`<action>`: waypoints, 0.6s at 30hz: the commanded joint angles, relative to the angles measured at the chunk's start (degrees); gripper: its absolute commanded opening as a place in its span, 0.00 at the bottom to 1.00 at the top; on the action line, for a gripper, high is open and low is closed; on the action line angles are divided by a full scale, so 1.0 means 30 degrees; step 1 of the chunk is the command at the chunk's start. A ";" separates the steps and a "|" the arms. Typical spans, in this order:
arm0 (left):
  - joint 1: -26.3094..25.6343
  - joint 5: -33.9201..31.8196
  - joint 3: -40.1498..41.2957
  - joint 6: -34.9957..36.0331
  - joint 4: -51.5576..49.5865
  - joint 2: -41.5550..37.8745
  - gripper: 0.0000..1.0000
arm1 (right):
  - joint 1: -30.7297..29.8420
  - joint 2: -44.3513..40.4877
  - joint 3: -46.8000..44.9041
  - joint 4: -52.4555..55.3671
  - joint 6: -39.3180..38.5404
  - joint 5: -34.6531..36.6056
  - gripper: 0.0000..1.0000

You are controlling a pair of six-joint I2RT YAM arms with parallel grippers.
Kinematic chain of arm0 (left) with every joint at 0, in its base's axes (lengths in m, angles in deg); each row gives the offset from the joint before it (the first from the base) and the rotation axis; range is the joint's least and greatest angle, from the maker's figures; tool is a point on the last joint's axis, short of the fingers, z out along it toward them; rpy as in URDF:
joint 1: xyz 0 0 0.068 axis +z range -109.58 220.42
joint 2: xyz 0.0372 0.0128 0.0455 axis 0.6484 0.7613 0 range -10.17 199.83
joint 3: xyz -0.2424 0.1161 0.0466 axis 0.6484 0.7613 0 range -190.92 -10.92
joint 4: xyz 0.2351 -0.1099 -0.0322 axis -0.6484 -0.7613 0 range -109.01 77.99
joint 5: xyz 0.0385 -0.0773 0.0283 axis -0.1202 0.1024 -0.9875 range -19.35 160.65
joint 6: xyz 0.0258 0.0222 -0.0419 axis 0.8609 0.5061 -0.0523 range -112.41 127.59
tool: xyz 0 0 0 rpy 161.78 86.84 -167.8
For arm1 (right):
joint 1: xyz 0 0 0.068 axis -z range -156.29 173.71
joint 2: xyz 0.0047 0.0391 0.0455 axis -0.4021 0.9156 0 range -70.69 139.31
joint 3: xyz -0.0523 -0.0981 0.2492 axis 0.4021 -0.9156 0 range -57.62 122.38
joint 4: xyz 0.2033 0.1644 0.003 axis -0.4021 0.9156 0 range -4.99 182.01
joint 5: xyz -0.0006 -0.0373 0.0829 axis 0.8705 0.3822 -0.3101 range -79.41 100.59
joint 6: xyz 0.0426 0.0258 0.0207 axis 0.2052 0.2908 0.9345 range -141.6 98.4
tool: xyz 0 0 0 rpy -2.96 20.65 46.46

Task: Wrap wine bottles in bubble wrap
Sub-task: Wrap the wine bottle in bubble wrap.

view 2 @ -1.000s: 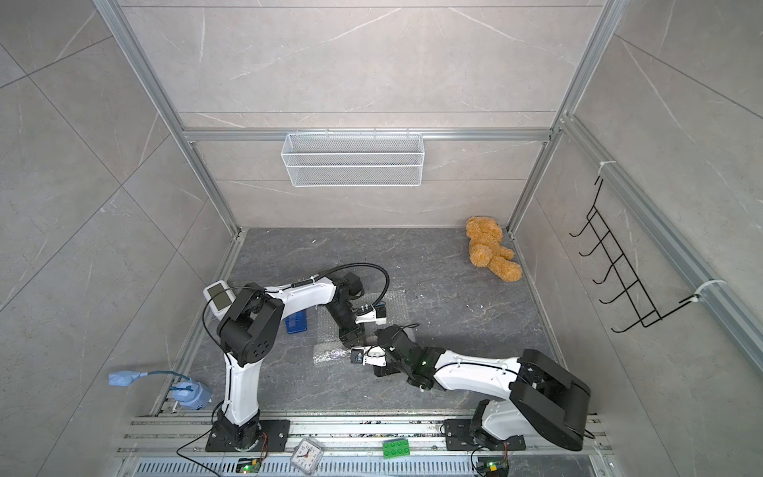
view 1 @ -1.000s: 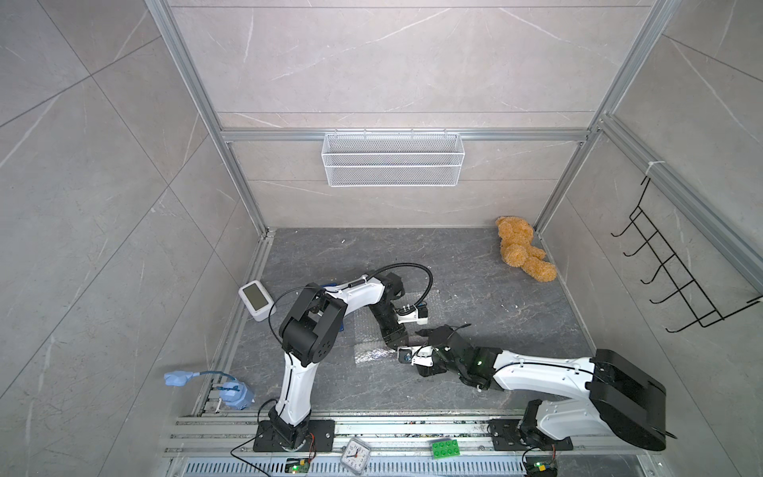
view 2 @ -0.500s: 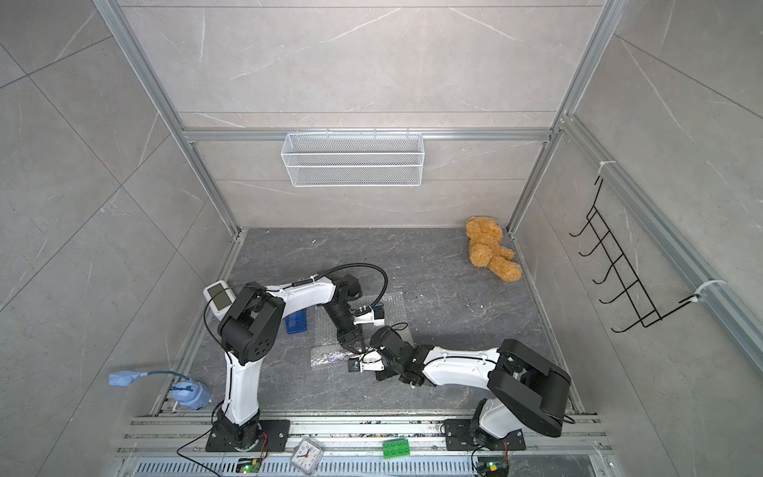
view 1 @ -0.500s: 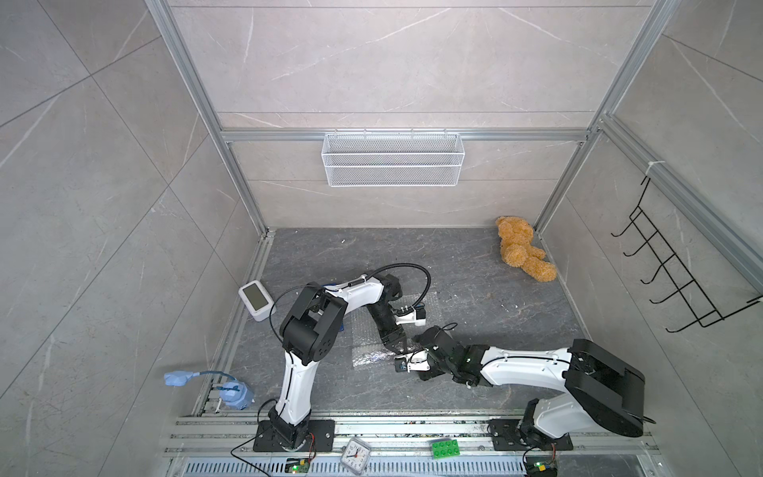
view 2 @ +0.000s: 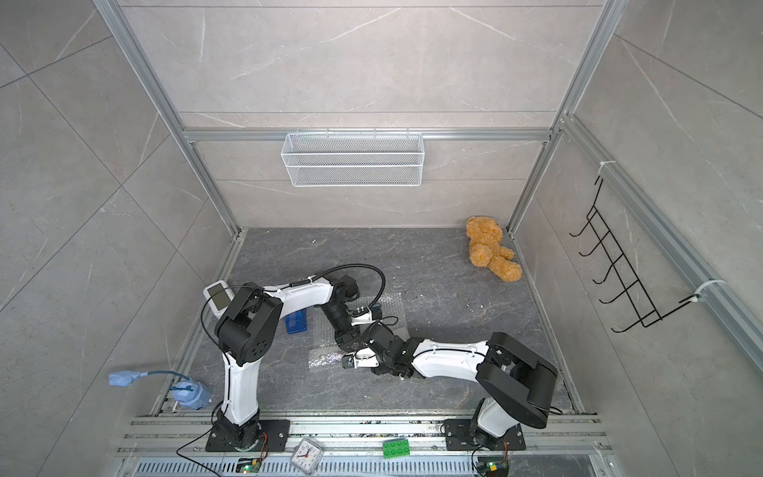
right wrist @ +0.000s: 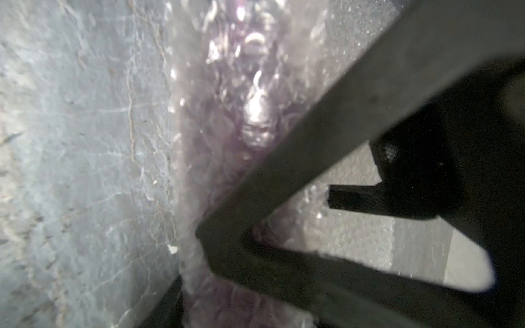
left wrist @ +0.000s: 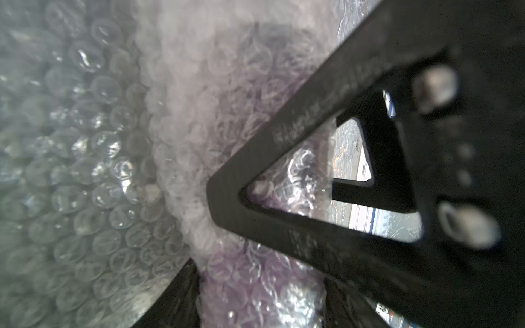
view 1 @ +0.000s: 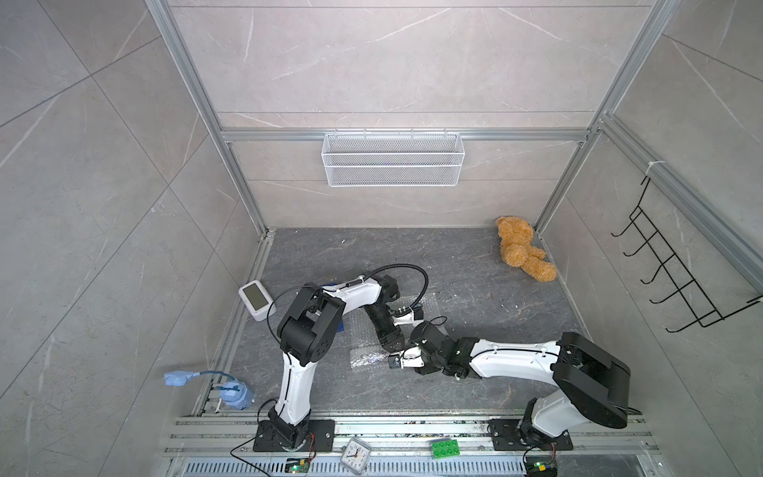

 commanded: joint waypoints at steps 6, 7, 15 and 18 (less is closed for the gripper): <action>0.1023 -0.1837 0.1595 -0.0130 -0.0346 -0.2732 0.64 | 0.0459 0.1035 0.1535 0.5756 0.2267 -0.2070 0.41; 0.1268 -0.1668 0.1666 -0.0165 -0.0241 -0.3124 0.74 | 0.0635 0.1164 0.1799 0.6281 0.2514 -0.2634 0.41; 0.2869 -0.3132 0.3462 -0.0736 0.1982 -0.6795 0.82 | 0.2911 0.3404 0.5241 1.1049 0.3181 -0.7502 0.41; 0.3059 -0.5501 0.5024 -0.1366 0.4004 -0.8968 0.80 | 0.3700 0.4411 0.6811 1.2762 0.3079 -0.8911 0.41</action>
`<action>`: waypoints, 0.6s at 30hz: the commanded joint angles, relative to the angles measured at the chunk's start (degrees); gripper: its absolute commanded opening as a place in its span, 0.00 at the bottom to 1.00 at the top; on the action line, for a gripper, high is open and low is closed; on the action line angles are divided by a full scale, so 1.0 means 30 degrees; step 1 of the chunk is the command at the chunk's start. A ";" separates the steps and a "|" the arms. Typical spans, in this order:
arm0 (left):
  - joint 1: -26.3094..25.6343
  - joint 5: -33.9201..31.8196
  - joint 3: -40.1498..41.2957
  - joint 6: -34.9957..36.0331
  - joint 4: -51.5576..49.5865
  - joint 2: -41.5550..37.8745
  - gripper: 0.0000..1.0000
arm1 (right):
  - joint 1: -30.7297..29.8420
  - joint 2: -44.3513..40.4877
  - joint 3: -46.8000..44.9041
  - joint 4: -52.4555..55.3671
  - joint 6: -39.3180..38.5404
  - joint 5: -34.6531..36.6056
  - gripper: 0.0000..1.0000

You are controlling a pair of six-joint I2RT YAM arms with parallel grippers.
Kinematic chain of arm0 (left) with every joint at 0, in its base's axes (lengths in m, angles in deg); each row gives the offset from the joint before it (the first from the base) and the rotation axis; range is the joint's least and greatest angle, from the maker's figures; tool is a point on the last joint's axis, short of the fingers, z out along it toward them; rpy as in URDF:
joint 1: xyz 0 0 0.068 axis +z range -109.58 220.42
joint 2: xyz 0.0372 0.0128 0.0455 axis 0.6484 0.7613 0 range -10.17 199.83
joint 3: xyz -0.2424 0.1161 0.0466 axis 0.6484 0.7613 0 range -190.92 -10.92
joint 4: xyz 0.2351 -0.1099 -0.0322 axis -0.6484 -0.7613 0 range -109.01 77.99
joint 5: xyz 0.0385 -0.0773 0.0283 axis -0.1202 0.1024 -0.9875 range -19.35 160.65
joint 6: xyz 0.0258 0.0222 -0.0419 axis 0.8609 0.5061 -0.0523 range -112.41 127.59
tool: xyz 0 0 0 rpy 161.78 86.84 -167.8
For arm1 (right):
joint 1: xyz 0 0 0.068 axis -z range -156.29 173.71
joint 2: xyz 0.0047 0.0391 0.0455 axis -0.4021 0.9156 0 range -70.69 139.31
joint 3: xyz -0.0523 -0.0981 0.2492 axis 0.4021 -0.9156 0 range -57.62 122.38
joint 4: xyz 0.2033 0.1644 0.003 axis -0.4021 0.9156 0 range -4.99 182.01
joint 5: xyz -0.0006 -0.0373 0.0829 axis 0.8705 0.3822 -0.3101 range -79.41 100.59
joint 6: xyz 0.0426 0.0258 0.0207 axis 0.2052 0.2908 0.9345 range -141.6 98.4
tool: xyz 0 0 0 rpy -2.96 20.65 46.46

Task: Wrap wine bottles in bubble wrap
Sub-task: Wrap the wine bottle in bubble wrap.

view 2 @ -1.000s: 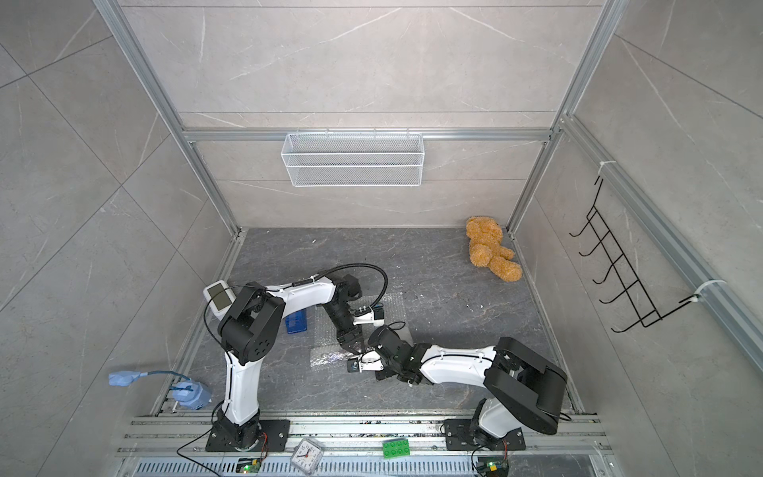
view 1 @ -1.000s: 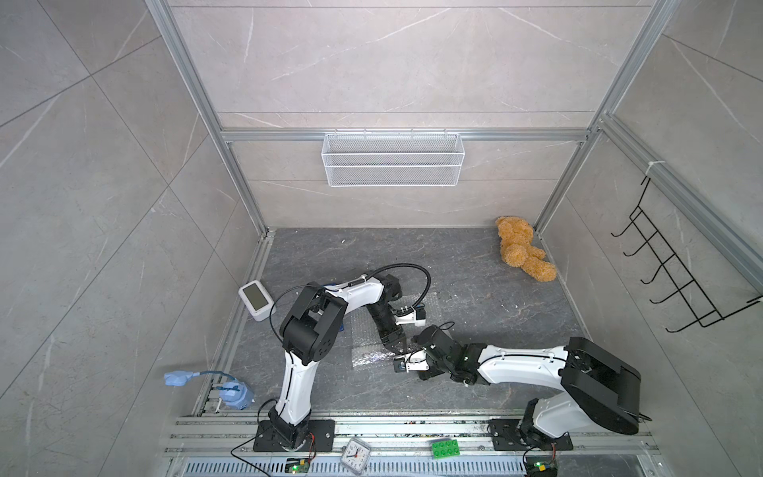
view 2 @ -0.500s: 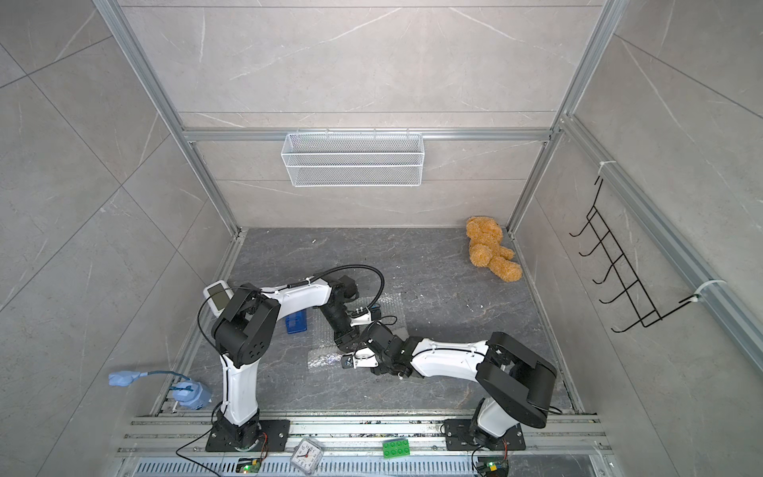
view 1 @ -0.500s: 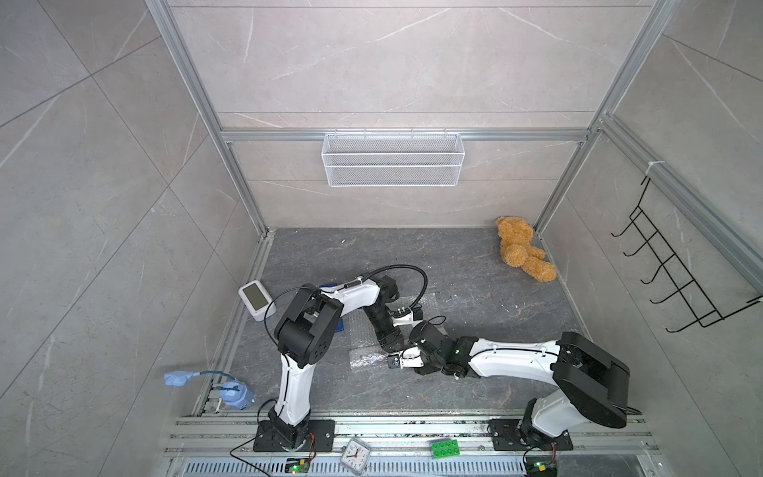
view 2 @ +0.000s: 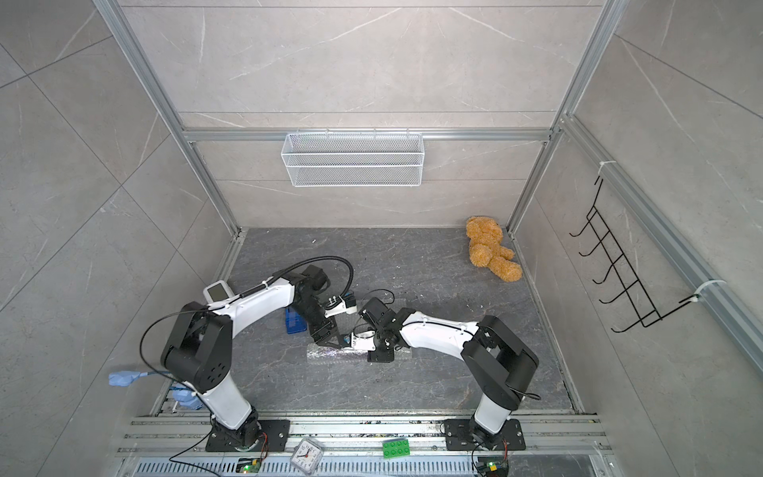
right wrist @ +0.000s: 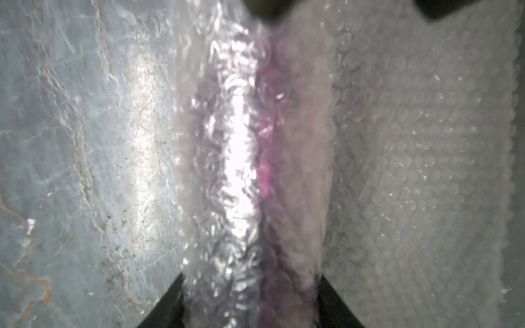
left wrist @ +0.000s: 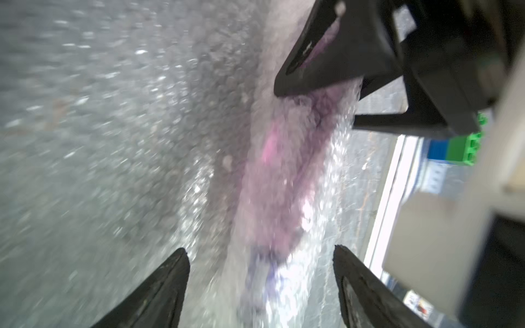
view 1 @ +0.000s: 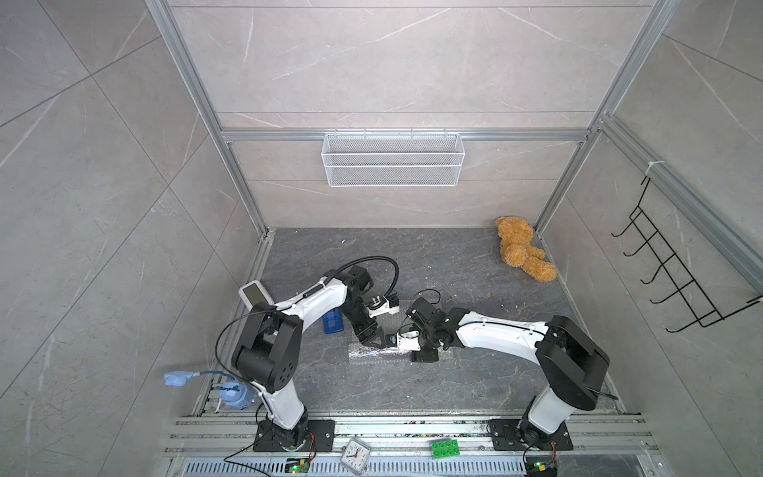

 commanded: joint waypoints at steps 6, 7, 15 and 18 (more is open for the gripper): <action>0.0069 -0.6317 0.5206 -0.0450 0.6049 -0.8190 0.79 | 0.2452 0.3504 0.4112 0.7875 0.0113 -0.5052 0.43; 0.0016 -0.6464 0.5810 -0.0046 0.6611 -0.9340 0.79 | 0.2632 0.3834 0.4533 0.8349 0.0006 -0.5187 0.44; -0.7211 -1.1697 1.0413 0.4614 1.0069 -1.4578 0.73 | 0.3598 0.6651 0.8392 1.1366 -0.0737 -0.6216 0.49; -0.9889 -1.3871 1.0867 0.5440 1.2019 -1.3194 0.74 | 0.3791 0.7530 0.9438 1.2195 -0.0920 -0.6415 0.52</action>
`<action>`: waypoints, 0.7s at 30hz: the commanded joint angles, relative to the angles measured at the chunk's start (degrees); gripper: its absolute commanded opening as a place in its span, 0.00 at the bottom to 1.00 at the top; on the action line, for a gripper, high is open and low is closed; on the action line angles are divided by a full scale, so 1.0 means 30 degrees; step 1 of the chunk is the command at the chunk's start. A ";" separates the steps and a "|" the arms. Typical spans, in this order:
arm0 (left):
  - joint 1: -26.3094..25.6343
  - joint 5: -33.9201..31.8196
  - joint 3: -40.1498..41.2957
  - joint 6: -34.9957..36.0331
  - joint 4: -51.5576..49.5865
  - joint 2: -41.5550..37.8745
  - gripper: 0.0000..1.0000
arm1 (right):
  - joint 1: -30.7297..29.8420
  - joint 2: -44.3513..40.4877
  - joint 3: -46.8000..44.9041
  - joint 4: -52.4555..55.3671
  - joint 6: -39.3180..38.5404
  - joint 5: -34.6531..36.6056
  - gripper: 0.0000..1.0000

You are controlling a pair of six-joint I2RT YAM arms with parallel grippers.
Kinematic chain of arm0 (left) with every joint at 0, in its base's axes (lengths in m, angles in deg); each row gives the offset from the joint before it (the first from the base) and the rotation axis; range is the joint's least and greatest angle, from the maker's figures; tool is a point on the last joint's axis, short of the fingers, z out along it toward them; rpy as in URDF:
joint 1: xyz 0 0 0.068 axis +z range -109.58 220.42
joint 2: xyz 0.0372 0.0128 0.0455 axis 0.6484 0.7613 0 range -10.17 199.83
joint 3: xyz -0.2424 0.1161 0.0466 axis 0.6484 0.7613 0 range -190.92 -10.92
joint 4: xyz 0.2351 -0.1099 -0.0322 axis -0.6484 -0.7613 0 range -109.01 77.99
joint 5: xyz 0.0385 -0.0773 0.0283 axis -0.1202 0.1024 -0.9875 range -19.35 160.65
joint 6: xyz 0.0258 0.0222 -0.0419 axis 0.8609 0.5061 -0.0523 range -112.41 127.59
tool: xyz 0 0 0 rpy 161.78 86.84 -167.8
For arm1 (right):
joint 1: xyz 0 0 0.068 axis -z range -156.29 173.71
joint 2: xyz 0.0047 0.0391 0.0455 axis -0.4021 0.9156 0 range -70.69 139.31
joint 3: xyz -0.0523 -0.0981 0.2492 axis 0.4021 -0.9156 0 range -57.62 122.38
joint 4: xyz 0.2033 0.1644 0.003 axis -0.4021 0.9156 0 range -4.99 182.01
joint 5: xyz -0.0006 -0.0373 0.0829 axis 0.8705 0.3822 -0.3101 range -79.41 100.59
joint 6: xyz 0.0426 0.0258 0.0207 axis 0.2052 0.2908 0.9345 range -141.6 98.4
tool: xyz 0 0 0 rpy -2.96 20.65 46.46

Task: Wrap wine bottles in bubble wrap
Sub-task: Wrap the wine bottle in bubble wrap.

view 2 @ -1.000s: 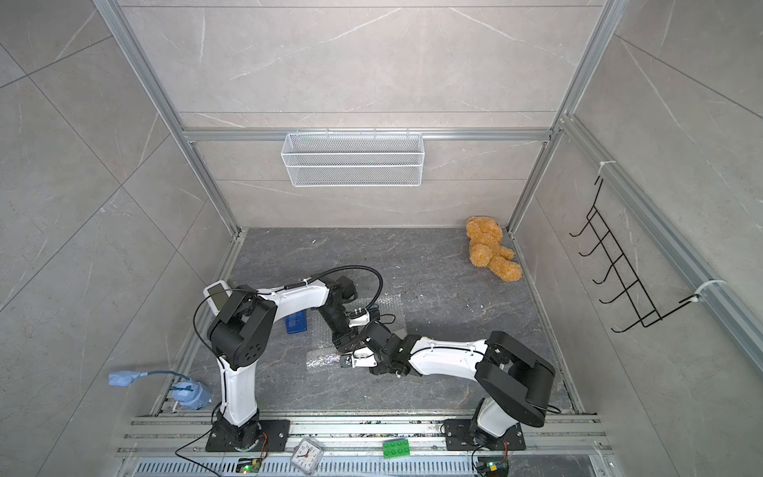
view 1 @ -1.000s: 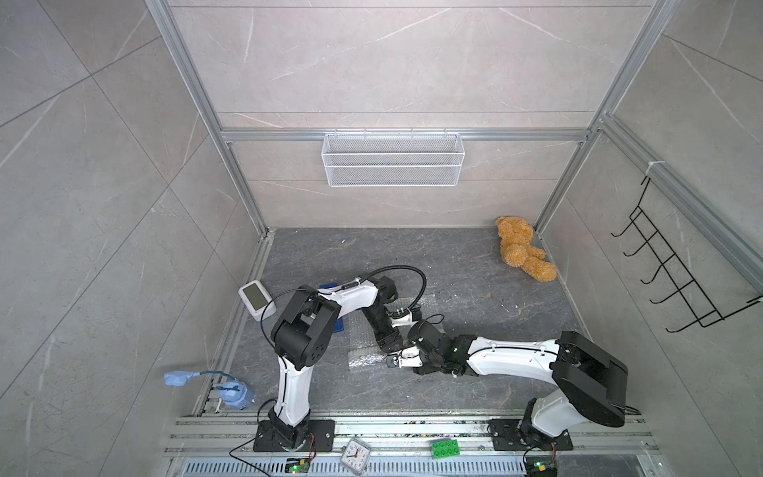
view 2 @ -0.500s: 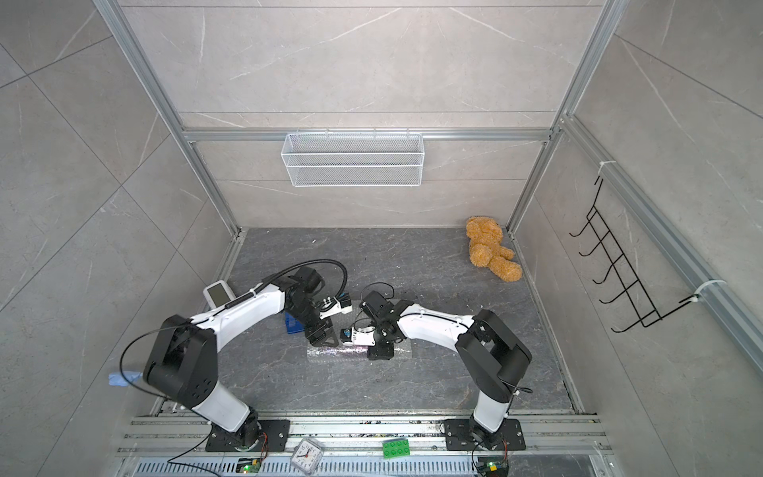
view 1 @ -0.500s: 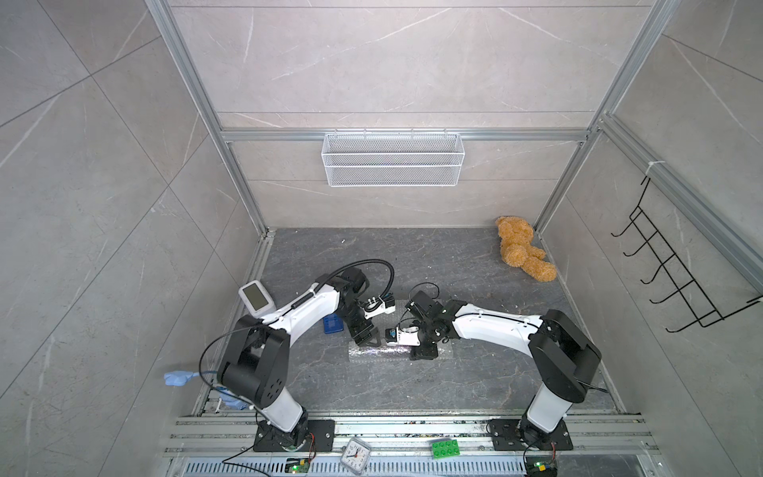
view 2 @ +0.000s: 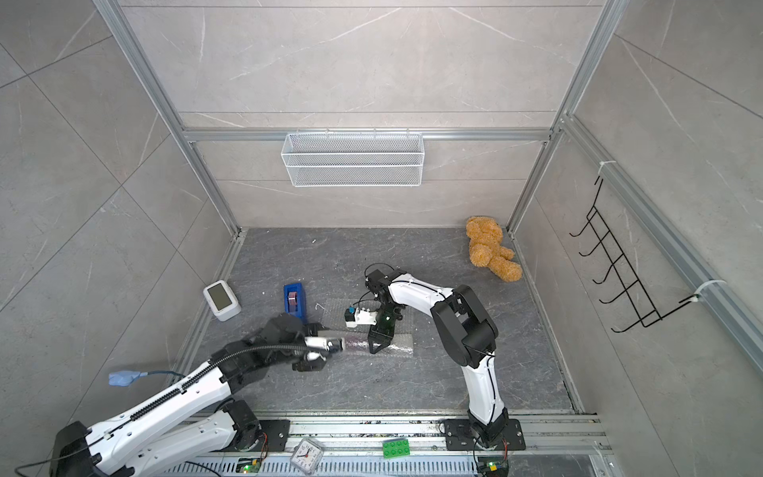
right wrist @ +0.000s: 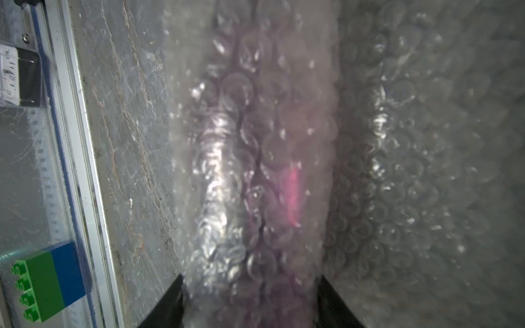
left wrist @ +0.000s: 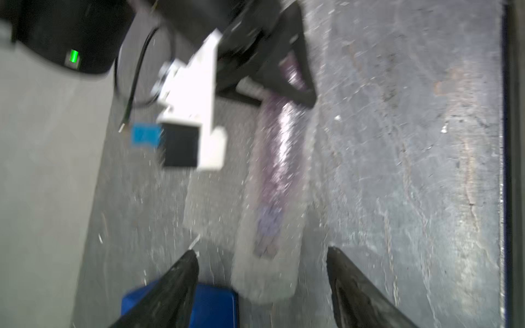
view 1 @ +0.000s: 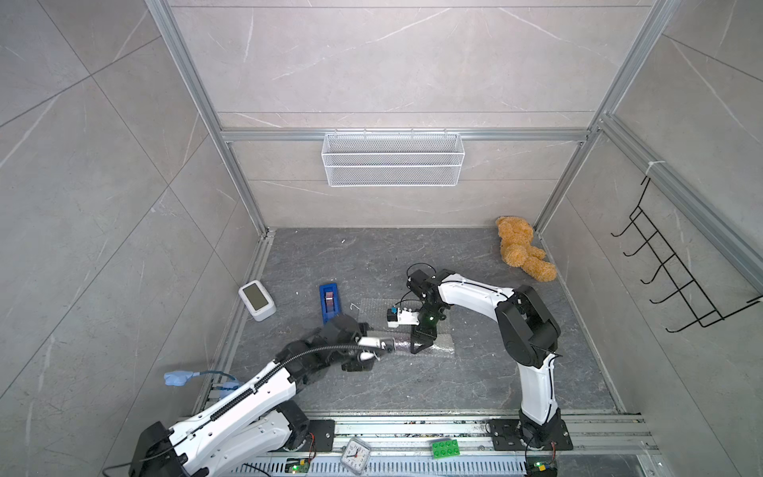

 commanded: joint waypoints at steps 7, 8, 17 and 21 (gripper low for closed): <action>-0.1517 -0.2436 -0.1066 0.2010 0.5784 0.6006 0.75 | 0.0412 0.2613 0.3033 0.3972 -0.0530 -0.0767 0.54; -0.1405 -0.2319 -0.1267 0.1971 0.6192 0.6714 0.76 | 0.0440 0.2575 0.3050 0.3900 -0.0530 -0.0824 0.54; 0.0484 0.0671 -0.2623 0.1048 0.7231 1.0479 0.78 | 0.0440 0.2044 0.2350 0.3073 -0.0557 -0.0544 0.58; 0.0938 0.1464 -0.2703 0.0827 0.7041 1.1544 0.78 | 0.0457 0.1823 0.1987 0.2594 -0.0479 -0.0466 0.60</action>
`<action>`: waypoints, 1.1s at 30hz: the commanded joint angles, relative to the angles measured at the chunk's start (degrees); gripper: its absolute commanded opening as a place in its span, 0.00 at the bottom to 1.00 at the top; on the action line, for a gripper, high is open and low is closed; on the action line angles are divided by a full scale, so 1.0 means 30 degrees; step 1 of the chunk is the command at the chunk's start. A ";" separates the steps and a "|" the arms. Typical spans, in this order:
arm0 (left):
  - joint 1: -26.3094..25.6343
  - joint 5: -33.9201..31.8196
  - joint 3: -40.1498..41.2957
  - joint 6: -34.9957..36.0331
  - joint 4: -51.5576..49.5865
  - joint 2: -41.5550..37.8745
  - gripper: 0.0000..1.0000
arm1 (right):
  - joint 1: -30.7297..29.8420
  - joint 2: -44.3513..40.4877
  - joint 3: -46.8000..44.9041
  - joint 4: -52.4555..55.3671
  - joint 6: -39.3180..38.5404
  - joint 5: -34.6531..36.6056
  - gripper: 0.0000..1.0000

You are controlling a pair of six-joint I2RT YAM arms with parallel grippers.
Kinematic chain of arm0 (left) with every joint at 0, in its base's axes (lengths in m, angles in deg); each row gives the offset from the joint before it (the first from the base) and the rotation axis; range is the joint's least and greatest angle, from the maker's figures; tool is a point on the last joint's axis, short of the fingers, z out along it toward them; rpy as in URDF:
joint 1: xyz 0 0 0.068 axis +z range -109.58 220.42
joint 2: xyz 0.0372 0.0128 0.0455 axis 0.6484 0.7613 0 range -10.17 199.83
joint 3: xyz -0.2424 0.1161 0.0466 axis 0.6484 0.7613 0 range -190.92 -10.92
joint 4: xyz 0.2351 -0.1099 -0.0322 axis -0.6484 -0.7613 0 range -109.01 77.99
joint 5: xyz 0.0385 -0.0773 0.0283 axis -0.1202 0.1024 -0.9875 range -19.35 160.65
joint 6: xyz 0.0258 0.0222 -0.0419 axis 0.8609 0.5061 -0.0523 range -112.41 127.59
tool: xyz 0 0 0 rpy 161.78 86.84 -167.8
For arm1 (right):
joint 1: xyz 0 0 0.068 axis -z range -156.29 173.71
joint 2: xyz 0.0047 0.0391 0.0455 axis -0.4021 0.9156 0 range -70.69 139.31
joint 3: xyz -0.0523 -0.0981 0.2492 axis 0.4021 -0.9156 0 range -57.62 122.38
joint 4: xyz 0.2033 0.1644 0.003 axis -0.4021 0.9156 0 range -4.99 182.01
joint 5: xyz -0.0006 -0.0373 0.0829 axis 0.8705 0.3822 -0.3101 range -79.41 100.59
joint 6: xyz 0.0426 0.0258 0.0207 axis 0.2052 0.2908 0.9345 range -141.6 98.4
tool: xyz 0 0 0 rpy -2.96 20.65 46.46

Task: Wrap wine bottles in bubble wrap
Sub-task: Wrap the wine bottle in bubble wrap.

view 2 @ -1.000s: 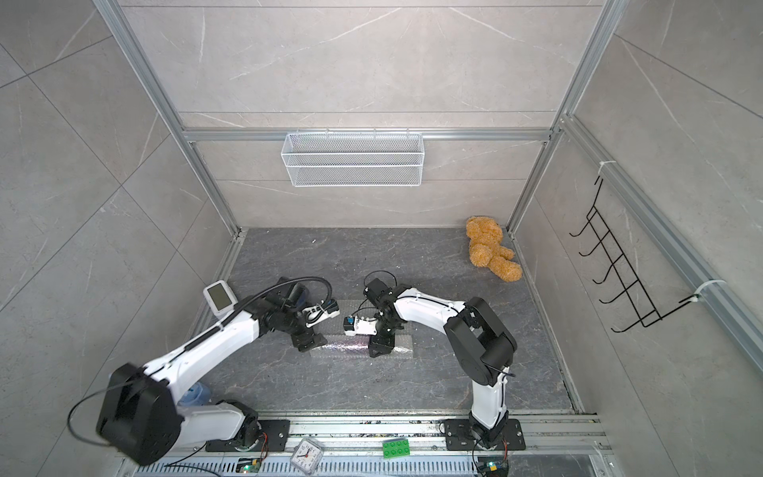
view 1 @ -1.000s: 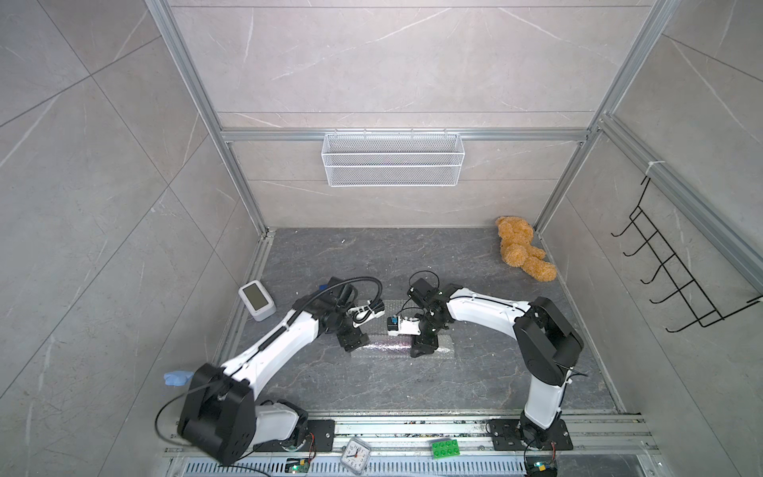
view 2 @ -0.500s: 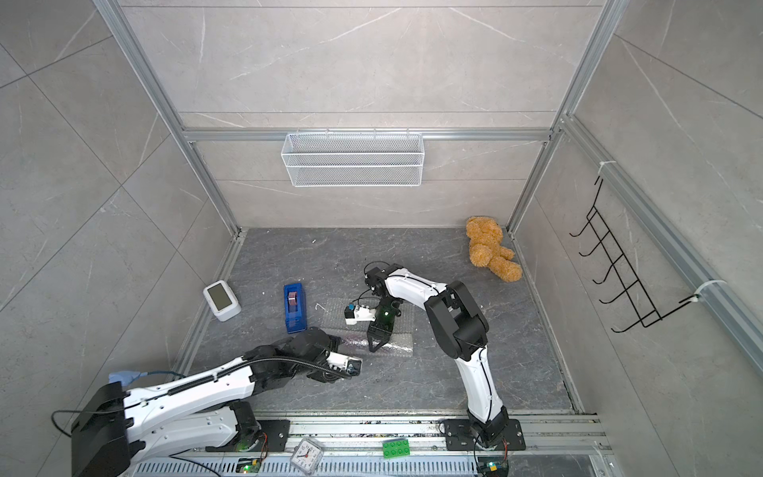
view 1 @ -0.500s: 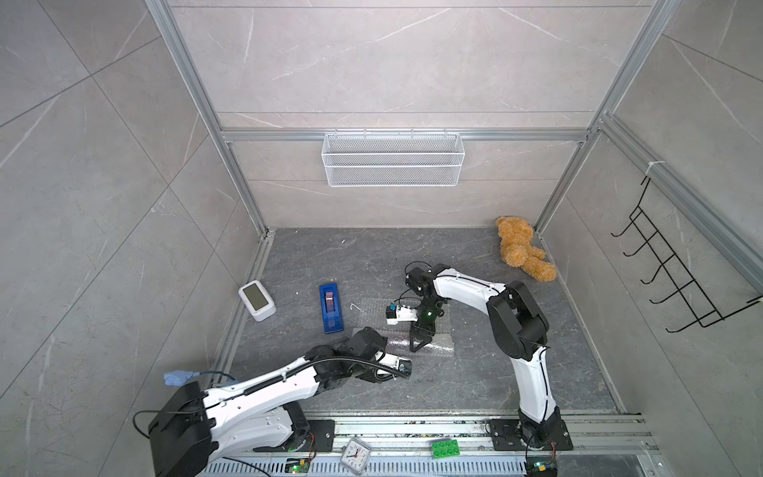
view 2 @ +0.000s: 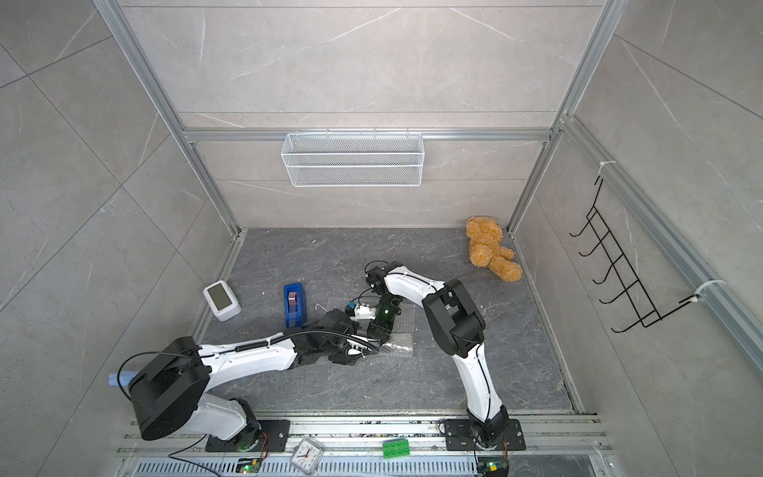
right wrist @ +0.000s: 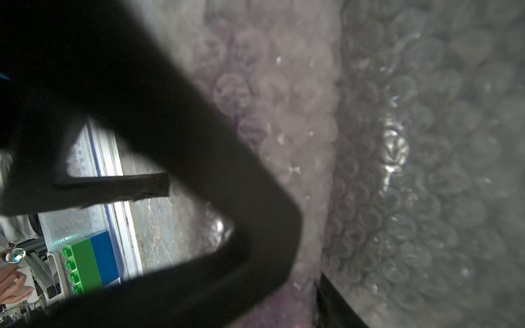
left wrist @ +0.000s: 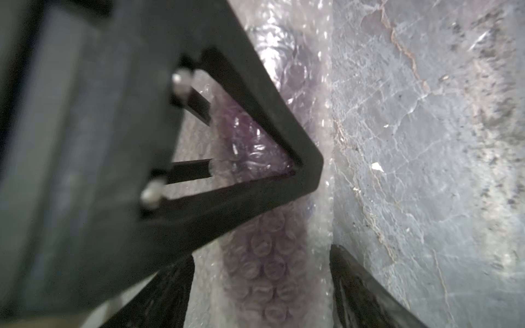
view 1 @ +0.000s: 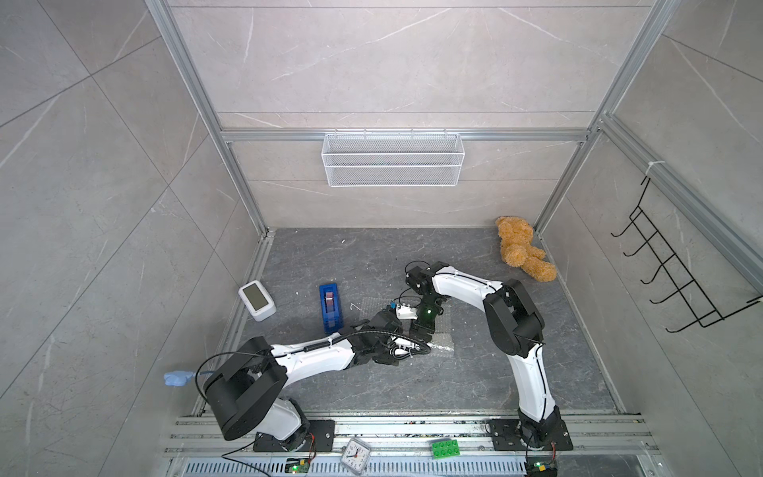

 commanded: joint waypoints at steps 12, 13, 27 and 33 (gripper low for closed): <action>0.0559 0.2544 -0.0993 -0.1423 -0.1754 0.1279 0.40 | 0.0429 -0.2765 -0.2393 -0.2591 0.0267 0.0599 0.77; 0.0572 0.2724 -0.1166 -0.1531 -0.2287 0.1337 0.39 | 0.0617 -0.3105 -0.2595 -0.2744 0.0267 0.0191 0.77; 0.1191 0.5204 -0.3924 -0.2863 -0.8989 0.2426 0.32 | 0.3042 -1.2490 -1.2186 -1.4180 0.5621 0.3999 0.80; 0.2055 0.7128 -0.5727 -0.3175 -1.1377 0.3962 0.30 | 0.3076 -1.7525 -1.7084 -1.8882 0.7920 0.6350 0.80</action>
